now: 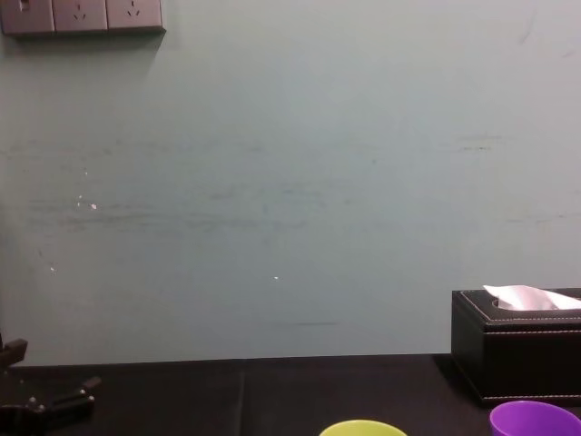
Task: Stack the three plastic cups sequentially using one hand.
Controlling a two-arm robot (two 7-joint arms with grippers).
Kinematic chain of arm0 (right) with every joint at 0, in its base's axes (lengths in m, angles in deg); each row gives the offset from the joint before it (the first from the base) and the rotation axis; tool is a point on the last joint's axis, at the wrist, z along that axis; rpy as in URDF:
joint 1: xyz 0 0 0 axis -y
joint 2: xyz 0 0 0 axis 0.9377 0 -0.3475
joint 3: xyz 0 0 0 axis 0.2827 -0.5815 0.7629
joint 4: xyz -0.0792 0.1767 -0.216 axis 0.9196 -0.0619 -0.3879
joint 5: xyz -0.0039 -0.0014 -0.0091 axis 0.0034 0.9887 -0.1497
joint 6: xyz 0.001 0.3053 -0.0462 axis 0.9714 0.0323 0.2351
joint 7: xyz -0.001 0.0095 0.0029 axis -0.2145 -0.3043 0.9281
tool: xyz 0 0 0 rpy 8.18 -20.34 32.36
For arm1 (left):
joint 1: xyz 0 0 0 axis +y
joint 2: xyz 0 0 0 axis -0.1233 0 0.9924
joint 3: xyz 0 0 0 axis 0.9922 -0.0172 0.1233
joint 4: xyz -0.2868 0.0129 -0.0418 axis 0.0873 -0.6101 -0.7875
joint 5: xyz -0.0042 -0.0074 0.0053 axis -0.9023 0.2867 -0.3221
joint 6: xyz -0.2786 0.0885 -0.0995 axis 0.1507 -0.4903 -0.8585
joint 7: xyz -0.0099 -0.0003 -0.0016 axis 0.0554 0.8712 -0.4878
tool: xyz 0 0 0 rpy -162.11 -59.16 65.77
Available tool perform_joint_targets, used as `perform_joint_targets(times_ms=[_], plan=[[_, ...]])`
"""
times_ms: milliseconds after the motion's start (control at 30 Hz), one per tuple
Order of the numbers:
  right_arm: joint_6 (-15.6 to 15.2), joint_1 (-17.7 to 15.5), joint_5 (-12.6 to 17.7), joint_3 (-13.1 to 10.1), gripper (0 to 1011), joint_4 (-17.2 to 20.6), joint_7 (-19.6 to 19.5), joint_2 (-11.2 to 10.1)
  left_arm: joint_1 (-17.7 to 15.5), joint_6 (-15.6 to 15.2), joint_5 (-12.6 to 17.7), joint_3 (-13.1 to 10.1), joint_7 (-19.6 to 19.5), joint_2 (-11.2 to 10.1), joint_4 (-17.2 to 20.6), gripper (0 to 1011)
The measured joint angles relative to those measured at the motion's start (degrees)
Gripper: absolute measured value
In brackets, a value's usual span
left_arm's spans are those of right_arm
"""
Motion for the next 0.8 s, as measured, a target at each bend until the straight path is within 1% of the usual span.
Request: perform_joint_targets(times_ms=[100, 300, 800], plan=[[0.0, -0.02, 0.02, -0.01, 771, 0.02, 0.0, -0.02, 0.0, 0.0, 0.0, 0.0, 0.0, 0.0, 0.0, 1010], [-0.01, -0.04, 0.05, -0.01, 737, 0.05, 0.0, -0.04, 0.0, 0.0, 0.0, 0.0, 0.0, 0.0, 0.0, 1010], [-0.13, -0.22, 0.09, -0.04, 726, 0.31, -0.02, -0.12, 0.0, 0.0, 0.0, 0.0, 0.0, 0.0, 0.0, 1010]])
